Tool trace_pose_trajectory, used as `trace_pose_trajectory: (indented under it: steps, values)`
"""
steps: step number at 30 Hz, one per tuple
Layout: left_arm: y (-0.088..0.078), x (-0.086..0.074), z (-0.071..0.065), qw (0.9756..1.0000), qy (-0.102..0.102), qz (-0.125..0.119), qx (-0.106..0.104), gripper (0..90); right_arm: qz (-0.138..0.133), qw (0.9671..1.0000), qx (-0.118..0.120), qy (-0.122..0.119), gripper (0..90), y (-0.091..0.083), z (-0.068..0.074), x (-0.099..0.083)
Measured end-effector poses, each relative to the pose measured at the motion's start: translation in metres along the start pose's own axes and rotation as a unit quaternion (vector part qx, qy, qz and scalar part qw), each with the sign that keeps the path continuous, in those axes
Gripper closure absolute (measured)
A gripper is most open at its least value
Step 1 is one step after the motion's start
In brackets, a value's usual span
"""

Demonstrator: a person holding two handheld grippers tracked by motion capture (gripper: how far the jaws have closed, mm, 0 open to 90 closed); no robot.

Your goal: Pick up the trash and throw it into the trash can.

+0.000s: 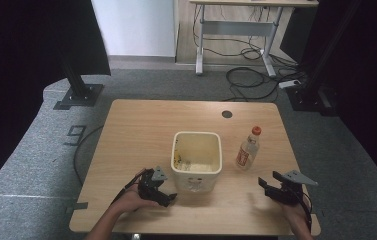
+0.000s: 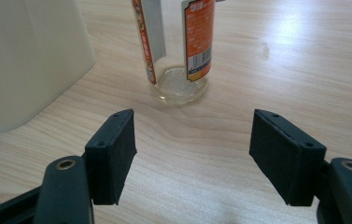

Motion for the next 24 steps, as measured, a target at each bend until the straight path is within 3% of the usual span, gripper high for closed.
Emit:
trace_pose_trajectory:
  steps: [10,24]
  values:
    - [0.0,0.0001,0.0001,1.0,0.0,0.0,0.0,0.0,-0.002,0.9998,-0.011,0.014,31.4,-0.0016,-0.0068,-0.0015]
    - [0.0003,0.0004,0.0001,1.0,0.002,0.0,-0.001,0.0,0.001,0.9999,-0.012,0.01,31.7,-0.0009,-0.0066,-0.0026]
Point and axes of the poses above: each handheld gripper's, and its own axes: y roughly forward along the jaws, x roughly out of its top, z roughly to its left, the point moved 4 cm from there along y, roughly forward along the jaws, and after that the axes turned 5 degrees about x, right-handed, at the moved point
